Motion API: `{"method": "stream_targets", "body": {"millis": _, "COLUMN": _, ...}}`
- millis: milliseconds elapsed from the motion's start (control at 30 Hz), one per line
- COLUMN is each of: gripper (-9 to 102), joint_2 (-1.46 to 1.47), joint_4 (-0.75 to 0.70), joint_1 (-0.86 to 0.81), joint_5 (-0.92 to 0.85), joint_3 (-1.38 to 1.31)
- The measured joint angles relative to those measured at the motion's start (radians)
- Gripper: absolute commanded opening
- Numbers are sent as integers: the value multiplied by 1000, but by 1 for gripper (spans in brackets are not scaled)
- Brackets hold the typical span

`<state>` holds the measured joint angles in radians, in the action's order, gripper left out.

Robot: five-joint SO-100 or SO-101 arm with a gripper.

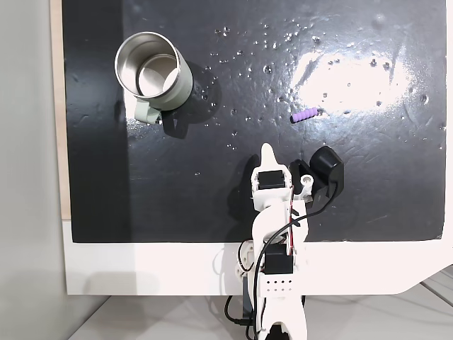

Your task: Grasp a pengrip and put it in the cup.

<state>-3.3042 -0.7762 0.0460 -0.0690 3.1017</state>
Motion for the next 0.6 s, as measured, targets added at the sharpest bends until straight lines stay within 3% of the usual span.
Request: {"method": "stream_targets", "body": {"millis": 600, "gripper": 0, "joint_2": 0, "joint_4": -12, "joint_1": 11, "joint_5": -12, "joint_3": 0}}
